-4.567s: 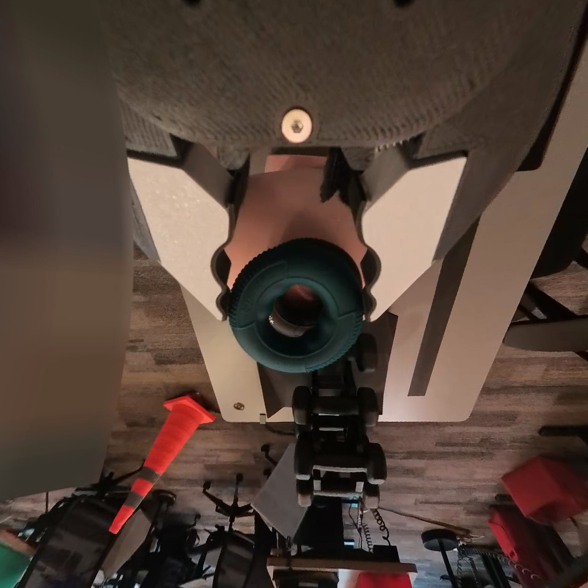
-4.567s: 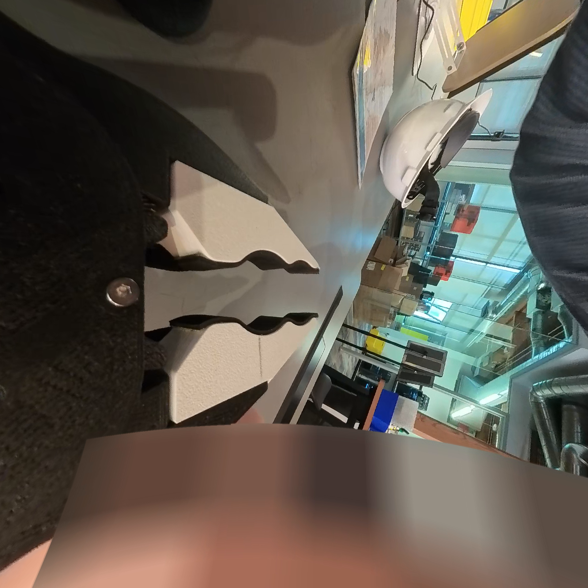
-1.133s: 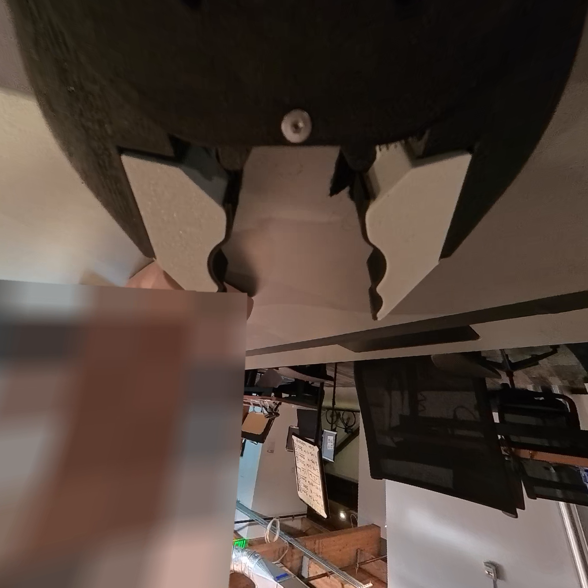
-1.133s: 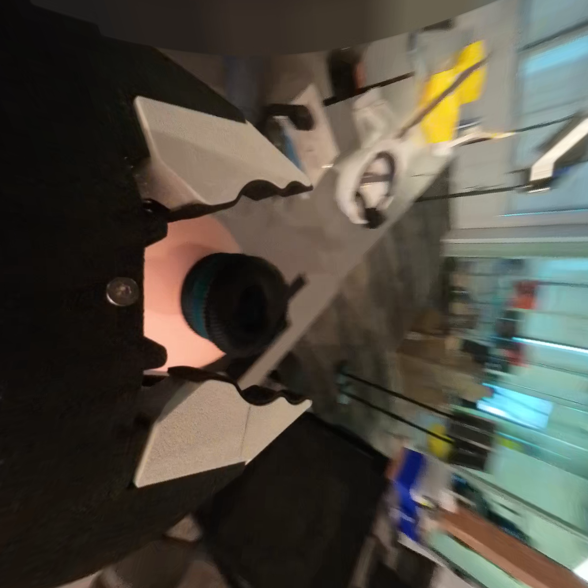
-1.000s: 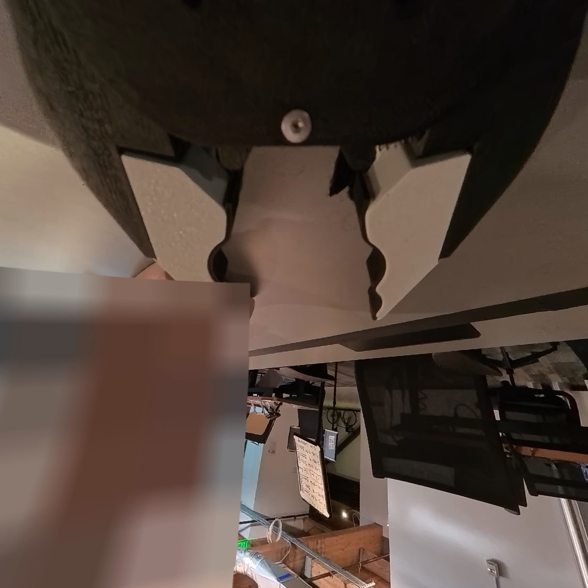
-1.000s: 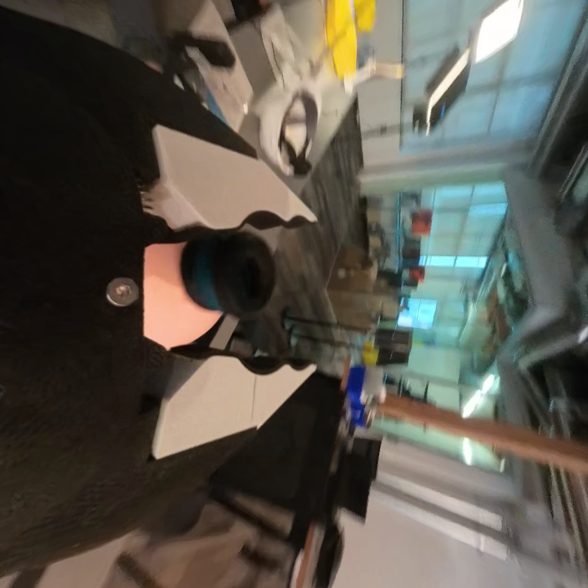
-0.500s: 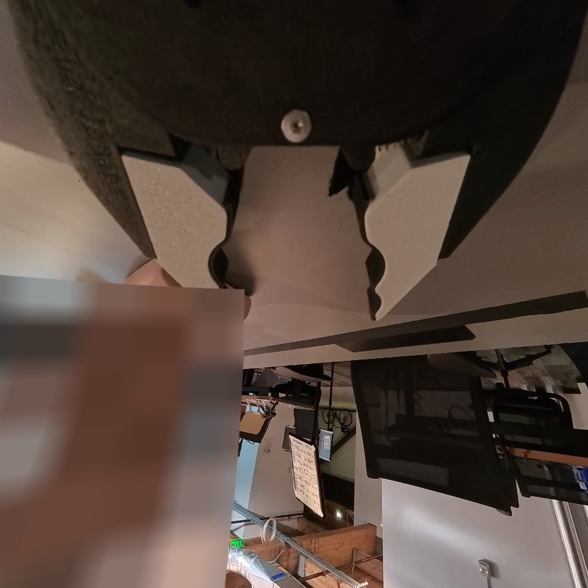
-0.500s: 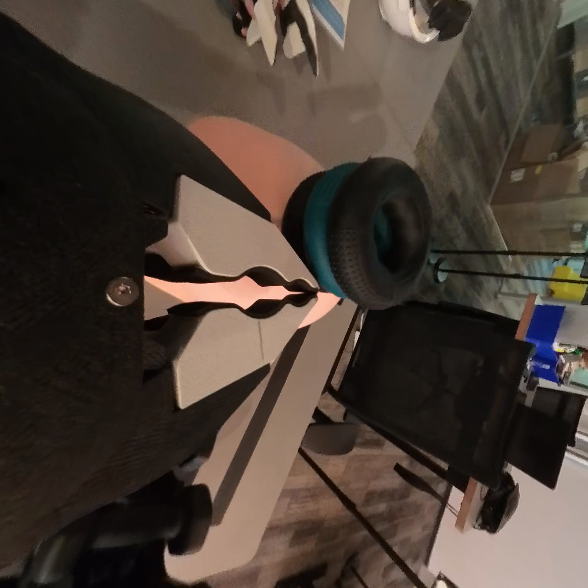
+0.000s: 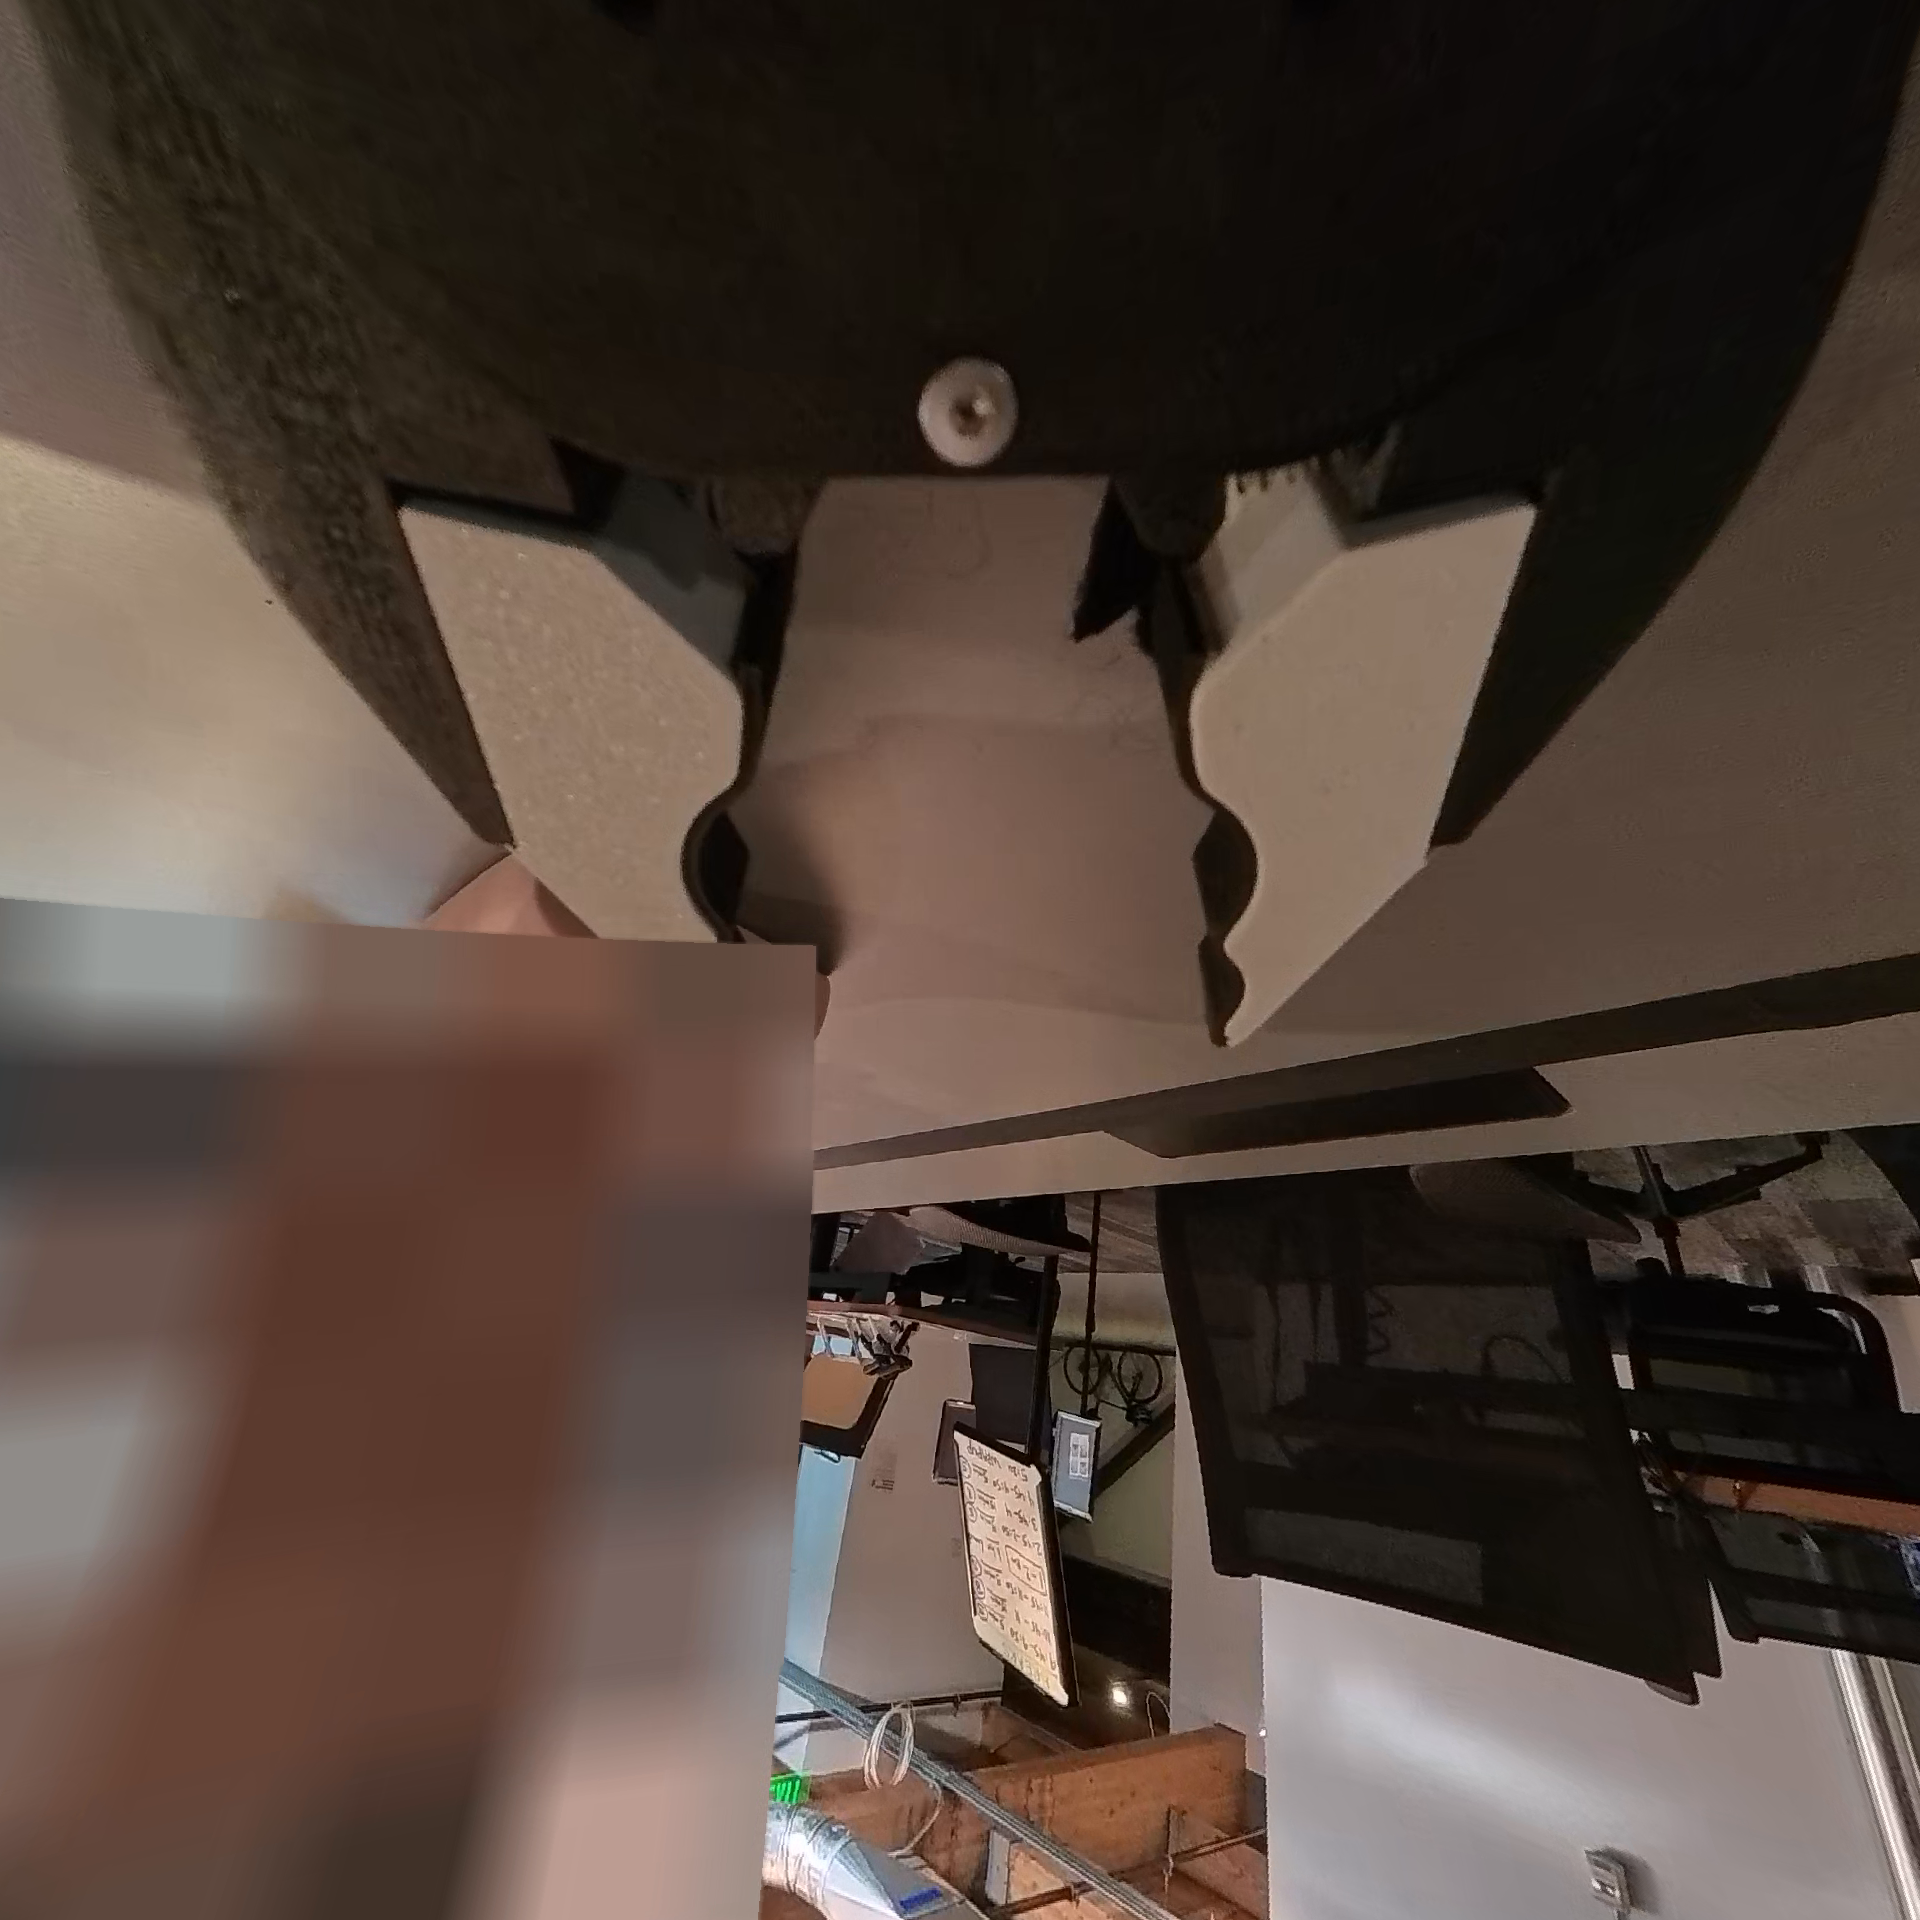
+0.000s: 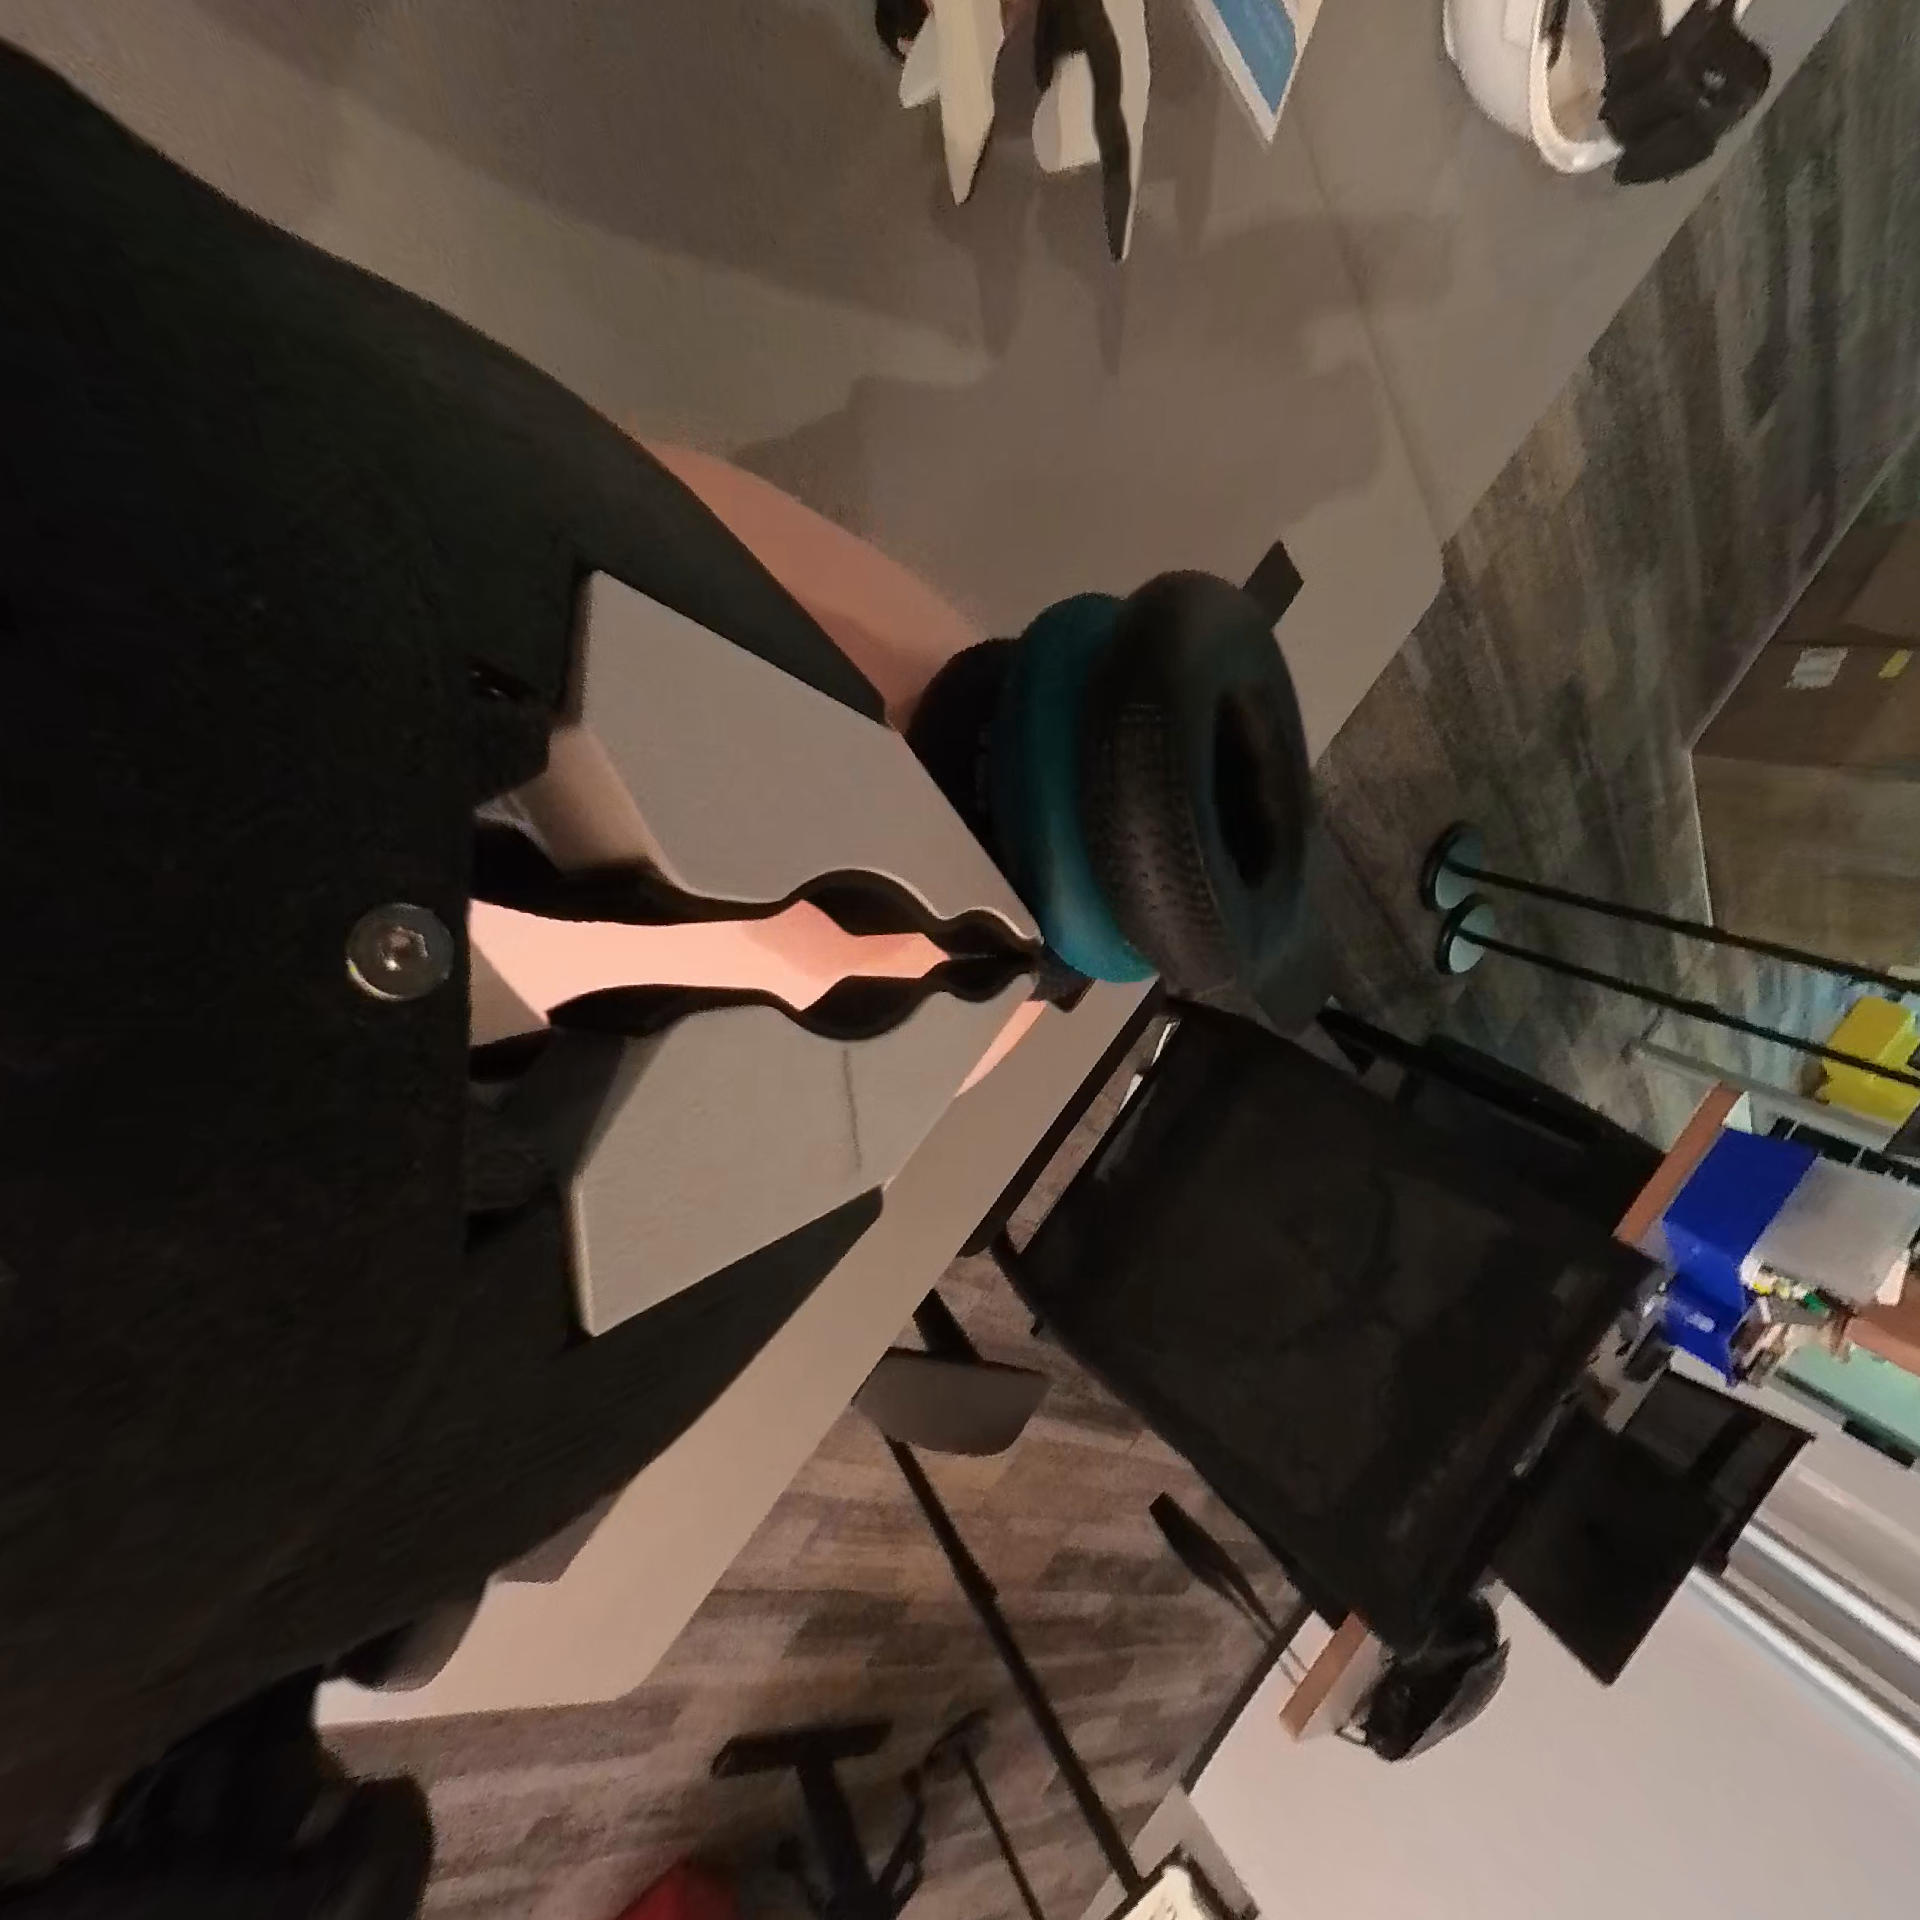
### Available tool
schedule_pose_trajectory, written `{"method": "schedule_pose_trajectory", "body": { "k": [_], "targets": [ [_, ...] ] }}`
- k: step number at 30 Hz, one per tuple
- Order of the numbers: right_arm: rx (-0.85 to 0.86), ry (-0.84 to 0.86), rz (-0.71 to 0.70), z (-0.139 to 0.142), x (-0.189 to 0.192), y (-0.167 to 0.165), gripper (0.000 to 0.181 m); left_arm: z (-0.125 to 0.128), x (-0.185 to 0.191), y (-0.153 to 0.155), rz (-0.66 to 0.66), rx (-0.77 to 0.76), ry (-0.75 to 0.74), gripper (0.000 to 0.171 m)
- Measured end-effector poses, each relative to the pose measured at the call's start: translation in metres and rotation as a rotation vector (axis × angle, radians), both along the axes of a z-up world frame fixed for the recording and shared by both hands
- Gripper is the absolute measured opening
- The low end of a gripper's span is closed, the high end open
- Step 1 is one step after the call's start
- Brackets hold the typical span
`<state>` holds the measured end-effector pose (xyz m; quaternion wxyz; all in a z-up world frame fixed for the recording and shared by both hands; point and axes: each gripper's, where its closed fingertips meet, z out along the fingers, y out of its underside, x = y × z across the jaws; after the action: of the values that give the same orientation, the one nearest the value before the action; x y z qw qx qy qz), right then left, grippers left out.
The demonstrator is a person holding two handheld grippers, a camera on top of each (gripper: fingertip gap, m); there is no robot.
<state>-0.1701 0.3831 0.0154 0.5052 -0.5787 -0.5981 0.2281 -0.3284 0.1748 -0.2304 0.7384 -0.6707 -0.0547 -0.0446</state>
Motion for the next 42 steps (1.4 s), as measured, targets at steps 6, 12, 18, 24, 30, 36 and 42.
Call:
{"method": "schedule_pose_trajectory", "body": {
  "k": [6, 12, 18, 24, 30, 36, 42],
  "targets": [
    [0.010, -0.070, 0.212, -0.012, -0.018, -0.046, 0.000, 0.002, 0.004, 0.000, -0.032, 0.014, 0.009, 0.088],
    [0.051, -0.112, 0.401, -0.026, -0.023, -0.101, 0.000, 0.021, 0.012, -0.011, -0.120, 0.108, 0.086, 0.094],
    [0.172, 0.096, 0.406, -0.031, -0.028, -0.149, 0.000, 0.027, -0.006, -0.016, -0.168, 0.105, 0.035, 0.101],
    [0.273, 0.223, 0.395, -0.119, -0.054, -0.195, 0.011, 0.011, -0.035, -0.014, -0.082, 0.047, -0.029, 0.096],
    [0.119, 0.310, 0.349, -0.236, -0.100, -0.209, 0.018, -0.008, -0.054, -0.006, -0.020, -0.027, -0.140, 0.095],
    [0.179, 0.265, 0.381, -0.279, -0.116, -0.222, 0.014, -0.005, -0.070, -0.013, 0.075, 0.016, -0.175, 0.089],
    [0.346, 0.169, 0.438, -0.297, -0.120, -0.235, 0.009, -0.005, -0.084, -0.018, 0.120, 0.052, -0.256, 0.088]
  ]
}}
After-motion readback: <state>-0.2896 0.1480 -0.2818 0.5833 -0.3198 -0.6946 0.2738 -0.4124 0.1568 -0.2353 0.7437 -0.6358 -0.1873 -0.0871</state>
